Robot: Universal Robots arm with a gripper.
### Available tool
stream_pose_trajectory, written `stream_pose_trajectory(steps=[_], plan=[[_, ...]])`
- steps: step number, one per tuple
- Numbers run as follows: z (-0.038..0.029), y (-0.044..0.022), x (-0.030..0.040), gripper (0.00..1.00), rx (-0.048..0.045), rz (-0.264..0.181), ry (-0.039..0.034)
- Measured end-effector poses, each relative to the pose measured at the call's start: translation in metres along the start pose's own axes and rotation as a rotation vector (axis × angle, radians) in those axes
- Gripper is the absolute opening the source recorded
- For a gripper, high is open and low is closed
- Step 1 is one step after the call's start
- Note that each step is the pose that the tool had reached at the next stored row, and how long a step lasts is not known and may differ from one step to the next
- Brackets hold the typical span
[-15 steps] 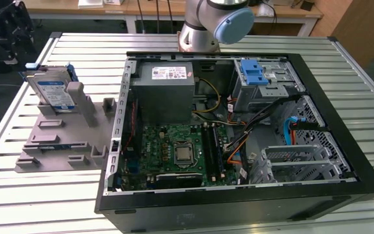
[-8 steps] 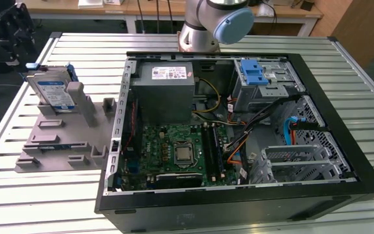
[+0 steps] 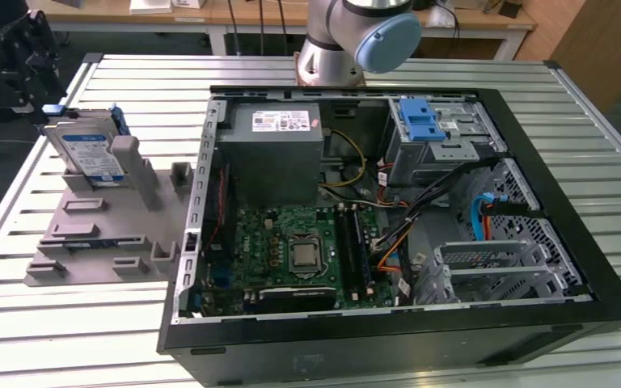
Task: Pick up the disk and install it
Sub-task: 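Pick up the disk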
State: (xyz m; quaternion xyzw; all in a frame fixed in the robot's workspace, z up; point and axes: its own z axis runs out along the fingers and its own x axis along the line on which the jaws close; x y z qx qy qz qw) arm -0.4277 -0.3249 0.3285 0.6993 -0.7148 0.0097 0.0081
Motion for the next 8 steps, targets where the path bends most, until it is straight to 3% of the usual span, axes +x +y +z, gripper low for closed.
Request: stream_pose_trajectory(steps=[8], plan=[[0.0055,0.0,-0.0002,0.65,0.0012,-0.001,-0.0001]])
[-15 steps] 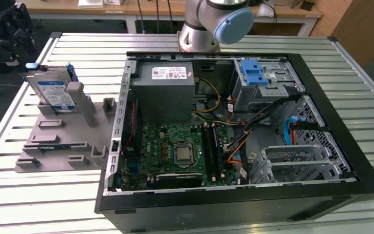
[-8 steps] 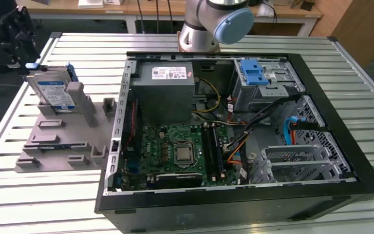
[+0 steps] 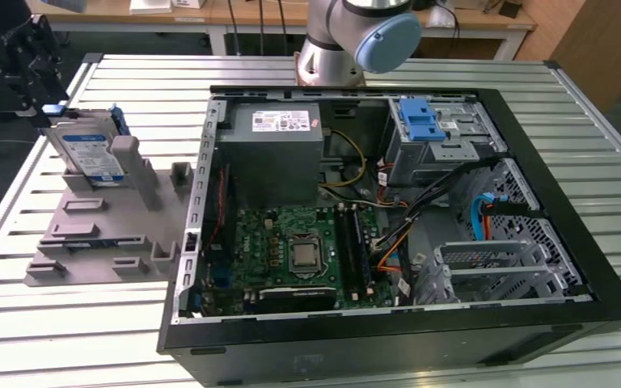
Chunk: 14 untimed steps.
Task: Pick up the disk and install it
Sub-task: 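Pick up the disk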
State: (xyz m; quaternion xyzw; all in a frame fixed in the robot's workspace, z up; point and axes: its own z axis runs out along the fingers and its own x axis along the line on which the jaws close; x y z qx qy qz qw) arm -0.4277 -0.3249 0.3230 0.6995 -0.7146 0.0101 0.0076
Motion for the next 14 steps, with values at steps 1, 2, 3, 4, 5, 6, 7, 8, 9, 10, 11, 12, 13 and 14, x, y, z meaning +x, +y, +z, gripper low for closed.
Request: stream_pose_trajectory(steps=[1,2,3,4,5,6,7,8,9,10,11,12,13,14], plan=[[0.0009,0.0,0.0,0.65,0.0007,0.0,0.0],[0.0019,0.0001,-0.0001,0.65,0.0018,0.0,0.0],[0.0029,0.0001,-0.0001,0.65,0.0031,0.0,0.0],[0.0039,0.0002,-0.0001,0.65,0.0045,0.0,-0.0001],[0.005,0.0004,-0.0002,0.65,0.0066,0.0,-0.0001],[0.0062,0.0008,-0.0002,0.65,0.0089,0.0,-0.0001],[0.0075,0.0011,-0.0002,0.65,0.0106,0.0,-0.0003],[0.0087,0.0014,-0.0002,0.65,0.011,0.0,-0.0003],[0.0099,0.0017,-0.0002,0.65,0.0111,0.0,-0.0003],[0.0112,0.002,-0.0002,0.65,0.0111,0.0,-0.0005],[0.0126,0.0023,-0.0003,0.65,0.0112,0.0,-0.0009],[0.0139,0.0026,-0.0003,0.65,0.0111,0.0,-0.001],[0.0153,0.0029,-0.0003,0.65,0.011,0.0,-0.0011],[0.0166,0.0031,-0.0003,0.65,0.011,0.0,-0.0012]])
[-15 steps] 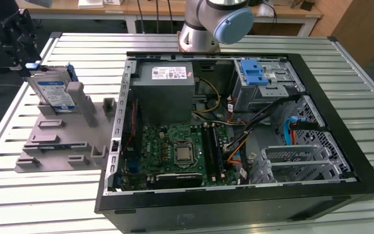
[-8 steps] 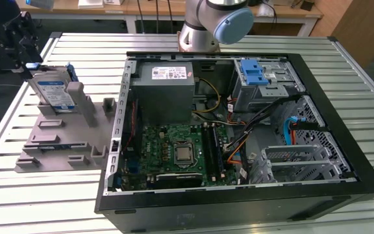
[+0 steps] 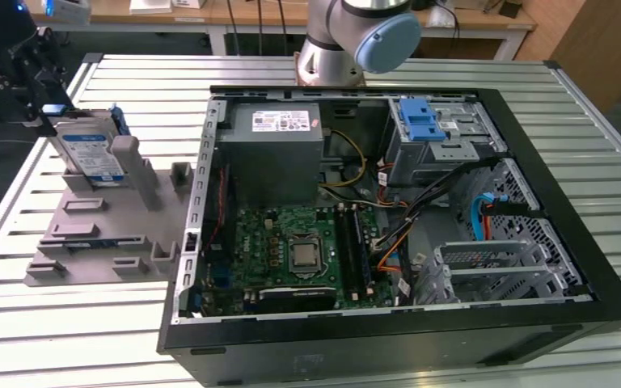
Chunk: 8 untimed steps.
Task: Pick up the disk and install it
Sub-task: 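Pick up the disk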
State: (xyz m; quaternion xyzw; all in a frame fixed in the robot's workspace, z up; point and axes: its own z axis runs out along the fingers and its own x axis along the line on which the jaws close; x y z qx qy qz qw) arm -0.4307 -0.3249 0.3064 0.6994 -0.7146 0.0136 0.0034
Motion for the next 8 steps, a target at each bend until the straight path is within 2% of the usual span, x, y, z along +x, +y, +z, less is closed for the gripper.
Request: stream_pose_trajectory(steps=[8], plan=[[0.0096,0.0009,-0.0003,0.65,0.0,0.0,0.0]])
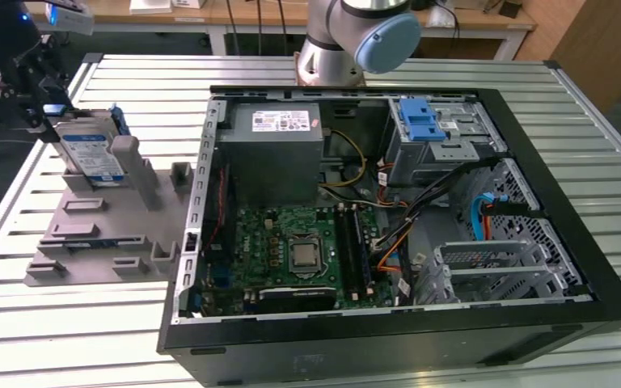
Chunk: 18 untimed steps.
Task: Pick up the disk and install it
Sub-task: 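Pick up the disk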
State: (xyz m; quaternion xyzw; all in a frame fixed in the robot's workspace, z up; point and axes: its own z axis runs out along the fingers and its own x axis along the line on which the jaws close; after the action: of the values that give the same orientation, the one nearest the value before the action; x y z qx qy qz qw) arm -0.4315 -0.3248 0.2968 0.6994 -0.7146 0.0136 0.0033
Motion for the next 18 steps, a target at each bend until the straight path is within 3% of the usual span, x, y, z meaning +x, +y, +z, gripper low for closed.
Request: stream_pose_trajectory(steps=[8,18], plan=[[0.0012,0.0004,-0.0026,0.65,0.0003,0.0,-0.0001],[0.0081,0.0014,-0.0033,0.65,-0.0002,0.0,-0.0001]])
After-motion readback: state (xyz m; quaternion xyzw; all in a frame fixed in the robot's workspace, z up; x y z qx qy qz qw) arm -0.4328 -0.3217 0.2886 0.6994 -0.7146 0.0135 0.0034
